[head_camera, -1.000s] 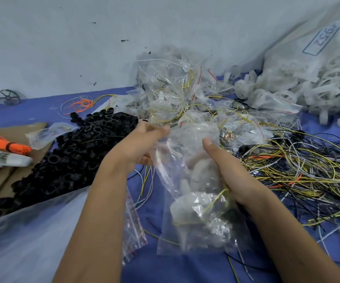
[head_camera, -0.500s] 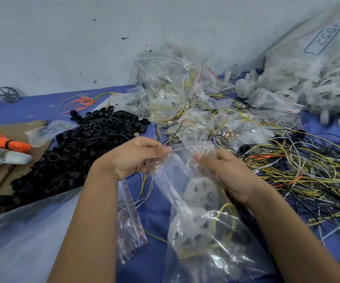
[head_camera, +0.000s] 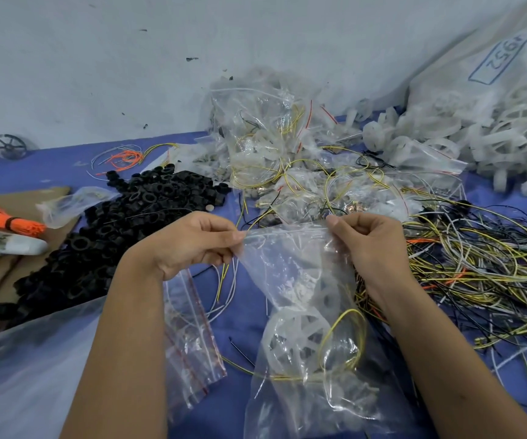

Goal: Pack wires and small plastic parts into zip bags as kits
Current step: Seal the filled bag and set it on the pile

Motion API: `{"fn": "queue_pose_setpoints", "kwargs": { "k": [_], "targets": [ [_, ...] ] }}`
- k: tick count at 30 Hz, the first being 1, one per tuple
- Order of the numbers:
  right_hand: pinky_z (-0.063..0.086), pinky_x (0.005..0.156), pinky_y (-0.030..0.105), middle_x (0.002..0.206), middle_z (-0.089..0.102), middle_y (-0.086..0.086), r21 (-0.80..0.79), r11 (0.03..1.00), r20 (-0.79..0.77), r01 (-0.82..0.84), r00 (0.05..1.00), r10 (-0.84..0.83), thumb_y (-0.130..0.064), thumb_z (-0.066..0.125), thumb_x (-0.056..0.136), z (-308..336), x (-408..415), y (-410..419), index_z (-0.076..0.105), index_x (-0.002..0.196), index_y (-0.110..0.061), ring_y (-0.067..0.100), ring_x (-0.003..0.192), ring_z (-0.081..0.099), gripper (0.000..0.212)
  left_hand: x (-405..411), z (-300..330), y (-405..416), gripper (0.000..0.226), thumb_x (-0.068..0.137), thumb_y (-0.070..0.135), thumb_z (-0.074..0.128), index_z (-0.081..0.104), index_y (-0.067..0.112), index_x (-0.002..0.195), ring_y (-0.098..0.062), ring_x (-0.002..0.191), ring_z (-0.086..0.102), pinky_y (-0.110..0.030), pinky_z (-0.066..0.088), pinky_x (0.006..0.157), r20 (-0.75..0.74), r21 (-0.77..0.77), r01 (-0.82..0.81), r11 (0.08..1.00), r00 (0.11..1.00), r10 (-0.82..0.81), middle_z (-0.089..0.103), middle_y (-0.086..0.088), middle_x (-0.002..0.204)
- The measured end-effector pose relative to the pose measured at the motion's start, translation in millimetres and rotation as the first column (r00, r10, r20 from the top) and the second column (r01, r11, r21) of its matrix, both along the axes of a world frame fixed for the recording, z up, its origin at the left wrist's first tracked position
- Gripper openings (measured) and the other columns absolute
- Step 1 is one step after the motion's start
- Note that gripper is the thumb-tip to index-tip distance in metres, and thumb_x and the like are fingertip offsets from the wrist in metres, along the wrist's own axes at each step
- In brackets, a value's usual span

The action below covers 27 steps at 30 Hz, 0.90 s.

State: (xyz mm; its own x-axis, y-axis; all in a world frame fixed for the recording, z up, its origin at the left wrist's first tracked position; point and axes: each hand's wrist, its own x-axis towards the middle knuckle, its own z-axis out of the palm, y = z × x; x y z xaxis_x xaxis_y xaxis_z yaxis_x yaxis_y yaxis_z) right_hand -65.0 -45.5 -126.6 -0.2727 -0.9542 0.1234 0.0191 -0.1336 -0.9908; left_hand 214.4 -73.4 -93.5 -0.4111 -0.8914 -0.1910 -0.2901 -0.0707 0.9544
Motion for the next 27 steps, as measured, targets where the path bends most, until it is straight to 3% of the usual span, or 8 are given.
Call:
{"fn": "queue_pose_setpoints", "kwargs": {
  "k": [5,8,10,15,19,21,23,27],
  "targets": [
    [0.056,0.054,0.026,0.069,0.073,0.004,0.012,0.999,0.109,0.031,0.994,-0.032,-0.011,0.073,0.092,-2,0,-5,0.073,0.086,-0.014,0.013,0.059,0.064,0.006,-7,6,-5,0.016,0.086,0.014,0.077,0.076,-0.002,0.084,-0.011,0.063,0.061,-0.023,0.052,0.063,0.128,-0.221,-0.075,0.972,0.986,0.105,0.072,-0.012,0.072],
    [0.060,0.061,0.029,0.076,0.075,0.008,0.027,0.999,0.169,-0.028,0.985,0.023,-0.002,0.067,0.094,-2,-2,-7,0.068,0.099,-0.011,0.020,0.066,0.068,0.010,-13,7,-6,0.003,0.086,-0.004,0.076,0.073,-0.005,0.086,-0.023,0.067,0.059,-0.038,0.050,0.069,0.162,-0.314,-0.123,0.941,0.970,0.180,0.069,-0.030,0.080],
    [0.059,0.060,0.028,0.076,0.076,0.009,0.024,0.999,0.145,-0.048,0.989,0.044,0.002,0.068,0.092,-2,-2,-7,0.067,0.101,-0.010,0.020,0.064,0.069,0.015,-12,5,-5,0.014,0.083,-0.011,0.076,0.069,-0.003,0.093,-0.028,0.072,0.058,-0.043,0.048,0.072,0.120,-0.306,-0.157,0.939,0.972,0.202,0.067,-0.035,0.088],
    [0.058,0.064,0.026,0.073,0.074,0.003,-0.052,0.995,0.084,0.087,0.993,-0.082,0.005,0.072,0.087,-5,-1,-7,0.069,0.094,-0.013,0.015,0.066,0.066,0.019,-2,0,-8,0.036,0.080,-0.015,0.076,0.061,0.006,0.105,-0.027,0.075,0.069,-0.042,0.053,0.074,0.081,-0.268,-0.178,0.947,0.975,0.206,0.074,-0.020,0.084],
    [0.056,0.065,0.023,0.075,0.072,-0.006,-0.078,0.988,0.056,0.136,0.990,-0.132,0.006,0.071,0.087,-7,-4,-9,0.069,0.096,-0.016,0.007,0.069,0.066,0.024,-7,0,-13,0.046,0.076,-0.029,0.056,0.063,0.015,0.089,-0.023,0.078,0.059,-0.038,0.049,0.074,0.040,-0.450,-0.331,0.829,0.920,0.390,0.071,-0.006,0.082],
    [0.058,0.071,0.030,0.080,0.075,-0.001,-0.076,0.995,0.047,0.066,0.997,-0.062,0.004,0.071,0.088,-6,-2,-8,0.070,0.100,-0.016,0.011,0.075,0.068,0.024,-17,6,-14,0.047,0.073,-0.025,0.052,0.064,0.018,0.085,-0.019,0.084,0.059,-0.032,0.051,0.078,-0.016,-0.545,-0.385,0.745,0.893,0.450,0.068,-0.003,0.089],
    [0.056,0.065,0.031,0.082,0.076,0.006,-0.112,0.993,0.016,-0.033,0.999,0.035,0.002,0.071,0.089,-5,5,-5,0.071,0.099,-0.015,0.015,0.072,0.067,0.020,-35,13,-13,0.038,0.078,-0.016,0.061,0.066,0.021,0.087,-0.013,0.089,0.062,-0.029,0.054,0.083,-0.042,-0.589,-0.364,0.722,0.906,0.422,0.069,0.003,0.092],
    [0.052,0.054,0.025,0.078,0.075,0.008,-0.177,0.976,-0.039,-0.126,0.992,0.121,0.001,0.072,0.089,-3,12,-1,0.073,0.095,-0.012,0.011,0.061,0.064,0.015,-78,19,-5,0.021,0.081,0.017,0.085,0.071,0.022,0.096,-0.004,0.094,0.067,-0.021,0.053,0.085,0.178,-0.613,-0.019,0.790,0.971,0.162,0.072,0.011,0.095]
  ]
}}
